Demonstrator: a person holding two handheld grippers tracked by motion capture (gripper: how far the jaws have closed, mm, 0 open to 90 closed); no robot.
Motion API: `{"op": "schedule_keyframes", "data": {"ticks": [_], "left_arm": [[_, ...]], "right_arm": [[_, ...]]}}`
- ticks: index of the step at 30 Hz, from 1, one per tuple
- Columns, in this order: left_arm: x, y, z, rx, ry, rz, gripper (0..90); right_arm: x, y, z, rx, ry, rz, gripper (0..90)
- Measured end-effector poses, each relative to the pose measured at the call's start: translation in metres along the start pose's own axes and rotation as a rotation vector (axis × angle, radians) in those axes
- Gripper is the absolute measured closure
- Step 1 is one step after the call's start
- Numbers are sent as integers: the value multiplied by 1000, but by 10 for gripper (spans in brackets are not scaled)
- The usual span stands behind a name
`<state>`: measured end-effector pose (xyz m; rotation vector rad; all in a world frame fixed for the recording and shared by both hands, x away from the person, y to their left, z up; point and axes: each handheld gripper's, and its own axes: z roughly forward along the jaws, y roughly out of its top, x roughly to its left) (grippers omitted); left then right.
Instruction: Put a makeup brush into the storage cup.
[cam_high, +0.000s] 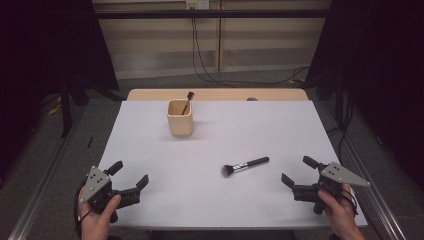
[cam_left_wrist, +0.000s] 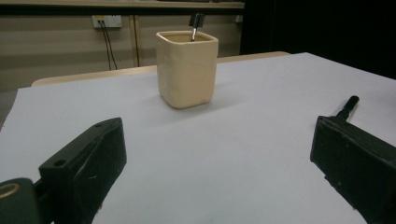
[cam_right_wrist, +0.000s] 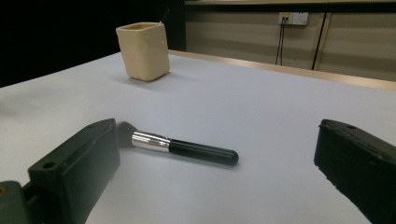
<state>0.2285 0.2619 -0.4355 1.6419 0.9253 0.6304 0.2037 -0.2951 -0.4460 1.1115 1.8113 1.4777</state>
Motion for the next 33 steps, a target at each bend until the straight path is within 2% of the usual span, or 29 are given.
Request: {"op": "schedule_keyframes", "data": {"ticks": [9,11,18,20,22,24,26,33], "left_arm": [[5,-2,0,11,1,-13,36],[6,-3,1,7,9,-30,36],[4,-1,-1,3,13,-13,36],[3,0,-1,7,15,-1,37],[3,0,0,8,11,1,36],[3,0,1,8,10,12,36],[4,0,1,3,12,1,36],[5,0,0,1,14,-1,36]], "right_arm": [[3,11,5,-12,6,1,0],[5,13,6,-13,17,-11,0],[8,19,14,10,55,-15,0],[7,23,16,23,86,-23,0],[8,26,19,25,71,-53,0],[6,29,23,24,79,-55,0],[5,33,28,27,76,-72,0],[2,47,43,43,94,-78,0]]}}
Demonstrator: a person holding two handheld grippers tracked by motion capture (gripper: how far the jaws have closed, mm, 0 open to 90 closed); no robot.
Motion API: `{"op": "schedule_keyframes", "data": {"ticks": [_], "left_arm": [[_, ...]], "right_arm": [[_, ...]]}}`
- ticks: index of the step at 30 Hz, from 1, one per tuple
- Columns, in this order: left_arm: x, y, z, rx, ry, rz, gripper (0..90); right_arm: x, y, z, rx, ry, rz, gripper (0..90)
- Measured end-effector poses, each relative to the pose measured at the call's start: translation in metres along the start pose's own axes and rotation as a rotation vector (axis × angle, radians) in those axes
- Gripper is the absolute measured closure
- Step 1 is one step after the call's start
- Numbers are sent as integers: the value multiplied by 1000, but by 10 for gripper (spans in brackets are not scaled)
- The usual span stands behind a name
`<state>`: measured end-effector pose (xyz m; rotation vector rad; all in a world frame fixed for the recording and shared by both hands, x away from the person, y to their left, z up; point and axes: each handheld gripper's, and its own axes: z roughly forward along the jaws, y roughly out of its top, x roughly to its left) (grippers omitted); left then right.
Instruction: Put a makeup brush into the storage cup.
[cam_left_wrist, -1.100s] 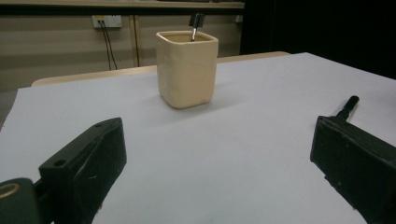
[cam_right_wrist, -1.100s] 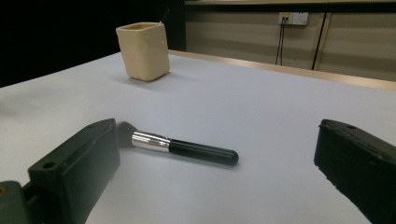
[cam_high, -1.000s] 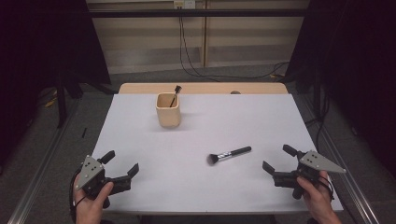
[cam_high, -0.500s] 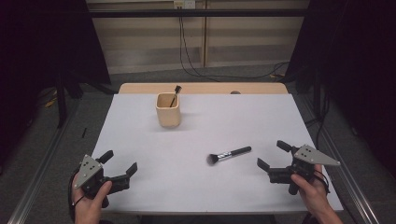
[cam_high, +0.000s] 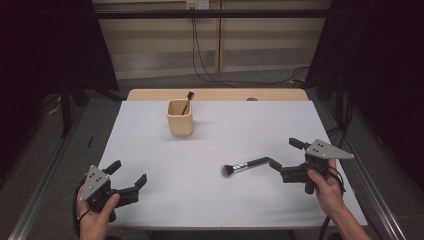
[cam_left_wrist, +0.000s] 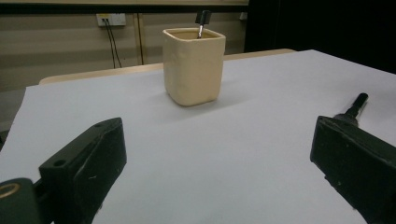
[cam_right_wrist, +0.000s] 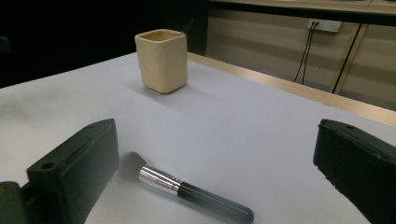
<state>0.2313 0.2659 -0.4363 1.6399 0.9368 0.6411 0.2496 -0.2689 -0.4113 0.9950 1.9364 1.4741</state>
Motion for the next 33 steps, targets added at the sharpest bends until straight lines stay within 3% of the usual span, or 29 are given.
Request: {"op": "schedule_keyframes", "data": {"ticks": [4,15,20,26,33], "left_arm": [[1,0,-1,2,2,9,36],[1,0,-1,1,8,15,36],[0,0,-1,-2,7,11,36],[1,0,-1,3,7,16,36],[1,0,0,3,7,15,36]], "right_arm": [[-1,6,8,26,36,-2,0],[-4,20,28,13,50,-9,0],[-5,25,37,38,67,-8,0],[-11,31,46,56,56,-25,0],[-20,39,56,94,59,-14,0]]}}
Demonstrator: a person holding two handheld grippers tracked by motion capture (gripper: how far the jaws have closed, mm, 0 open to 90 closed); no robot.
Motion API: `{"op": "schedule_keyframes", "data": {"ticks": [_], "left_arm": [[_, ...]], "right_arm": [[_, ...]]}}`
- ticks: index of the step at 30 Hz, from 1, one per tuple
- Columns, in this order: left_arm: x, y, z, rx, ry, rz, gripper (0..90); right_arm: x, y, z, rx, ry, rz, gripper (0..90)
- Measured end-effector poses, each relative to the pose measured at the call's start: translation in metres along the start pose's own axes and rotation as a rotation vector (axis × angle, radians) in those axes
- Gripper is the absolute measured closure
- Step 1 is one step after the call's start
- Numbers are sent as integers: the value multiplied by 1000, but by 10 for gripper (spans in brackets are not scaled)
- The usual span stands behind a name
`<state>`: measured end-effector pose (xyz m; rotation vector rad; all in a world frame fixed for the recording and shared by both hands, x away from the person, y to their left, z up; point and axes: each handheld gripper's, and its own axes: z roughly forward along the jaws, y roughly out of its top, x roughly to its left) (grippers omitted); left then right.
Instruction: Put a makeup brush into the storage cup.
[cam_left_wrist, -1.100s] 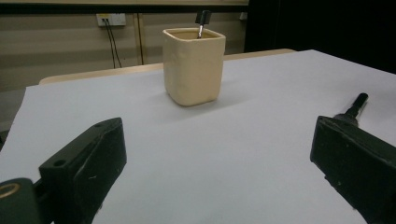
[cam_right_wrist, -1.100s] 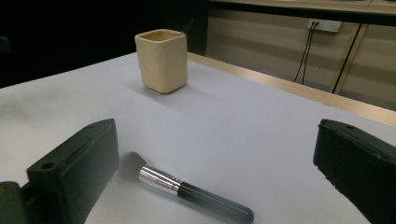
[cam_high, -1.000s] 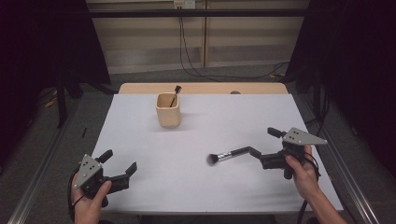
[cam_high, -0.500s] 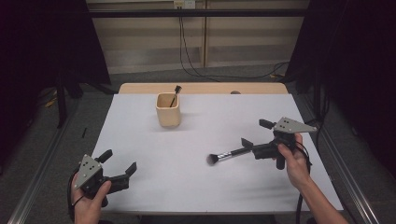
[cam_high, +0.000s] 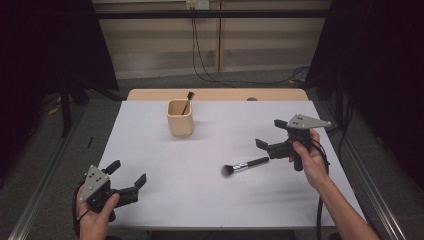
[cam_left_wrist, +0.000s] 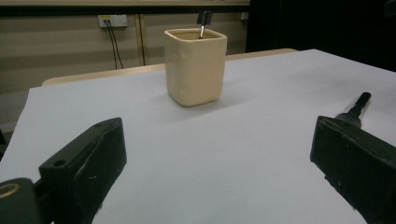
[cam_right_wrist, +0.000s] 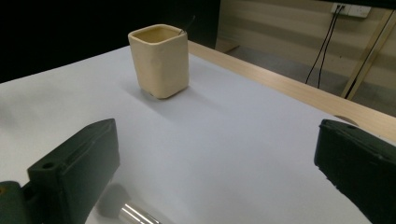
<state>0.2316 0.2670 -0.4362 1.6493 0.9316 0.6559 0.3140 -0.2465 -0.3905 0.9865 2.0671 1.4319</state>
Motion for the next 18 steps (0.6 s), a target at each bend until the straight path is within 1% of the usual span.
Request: {"op": "schedule_keyframes", "data": {"ticks": [2,5,7,10,11,12,13,16,18], "left_arm": [[0,0,0,1,2,0,36],[0,0,-1,0,3,-4,36],[1,0,-1,0,3,1,36],[1,0,-2,-2,4,2,36],[1,0,-2,-2,3,1,36],[1,0,-2,-2,4,1,35],[1,0,-2,-3,4,0,36],[2,0,-2,-4,3,-5,35],[2,0,-2,-5,4,-4,35]], "right_arm": [[-2,3,3,22,12,8,0],[-2,6,8,44,21,0,0],[-3,8,11,54,26,-3,0],[-4,10,14,79,35,0,0],[-4,12,15,102,47,8,0],[-6,13,17,129,71,13,0],[-6,14,18,148,82,9,0],[-8,15,22,170,72,3,1],[-9,16,25,204,86,-5,2]]}}
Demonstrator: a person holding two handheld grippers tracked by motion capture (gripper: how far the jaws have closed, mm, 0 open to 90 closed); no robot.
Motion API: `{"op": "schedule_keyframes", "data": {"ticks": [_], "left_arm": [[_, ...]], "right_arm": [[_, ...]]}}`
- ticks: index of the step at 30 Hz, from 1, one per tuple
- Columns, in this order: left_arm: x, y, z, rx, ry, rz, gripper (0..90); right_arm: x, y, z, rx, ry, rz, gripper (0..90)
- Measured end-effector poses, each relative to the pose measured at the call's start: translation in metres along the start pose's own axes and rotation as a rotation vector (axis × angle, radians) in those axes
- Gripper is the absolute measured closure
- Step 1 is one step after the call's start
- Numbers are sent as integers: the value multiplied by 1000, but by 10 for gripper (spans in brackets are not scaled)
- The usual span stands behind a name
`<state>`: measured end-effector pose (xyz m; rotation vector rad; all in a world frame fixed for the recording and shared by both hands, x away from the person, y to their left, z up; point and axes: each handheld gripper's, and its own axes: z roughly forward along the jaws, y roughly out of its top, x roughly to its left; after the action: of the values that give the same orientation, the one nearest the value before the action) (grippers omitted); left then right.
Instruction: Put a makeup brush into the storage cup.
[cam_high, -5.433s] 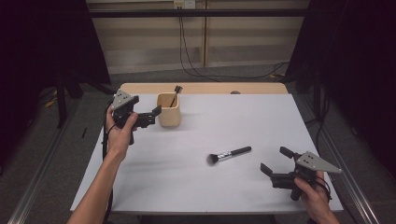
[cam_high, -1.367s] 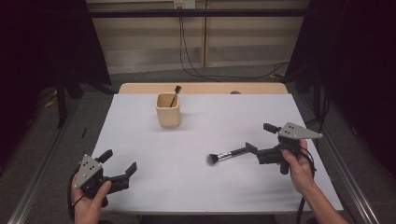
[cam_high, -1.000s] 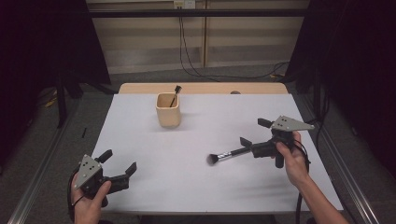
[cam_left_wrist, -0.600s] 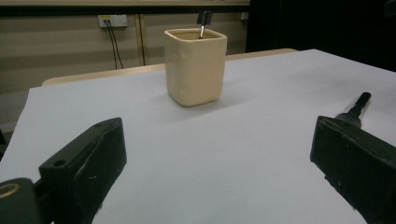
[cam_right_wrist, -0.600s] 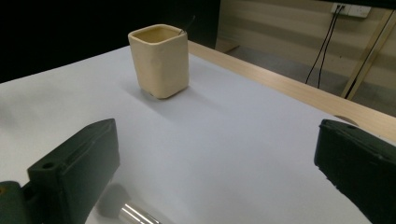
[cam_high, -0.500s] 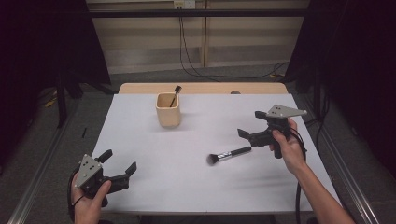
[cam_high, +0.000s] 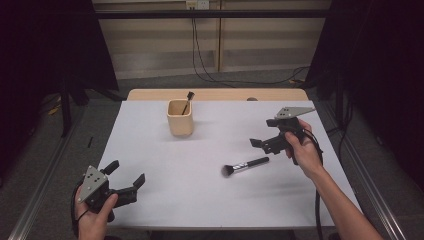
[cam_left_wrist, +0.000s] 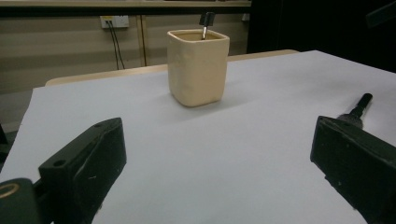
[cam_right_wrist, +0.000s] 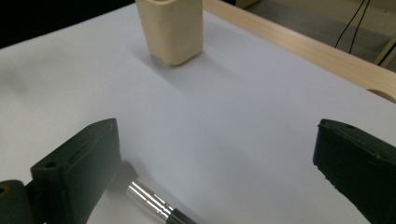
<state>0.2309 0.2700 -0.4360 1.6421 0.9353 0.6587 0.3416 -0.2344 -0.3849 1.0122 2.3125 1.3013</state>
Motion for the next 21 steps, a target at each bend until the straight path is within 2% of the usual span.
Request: {"op": "schedule_keyframes", "data": {"ticks": [5,9,15,21], "left_arm": [[0,0,0,2,3,-1,35],[0,0,0,5,6,-3,36],[1,0,0,6,8,-6,35],[0,0,0,6,9,-3,35]], "right_arm": [[-3,2,4,65,18,-8,11],[-8,3,5,123,63,-21,12],[-13,4,9,226,79,-45,14],[-16,2,14,301,86,-68,19]]}}
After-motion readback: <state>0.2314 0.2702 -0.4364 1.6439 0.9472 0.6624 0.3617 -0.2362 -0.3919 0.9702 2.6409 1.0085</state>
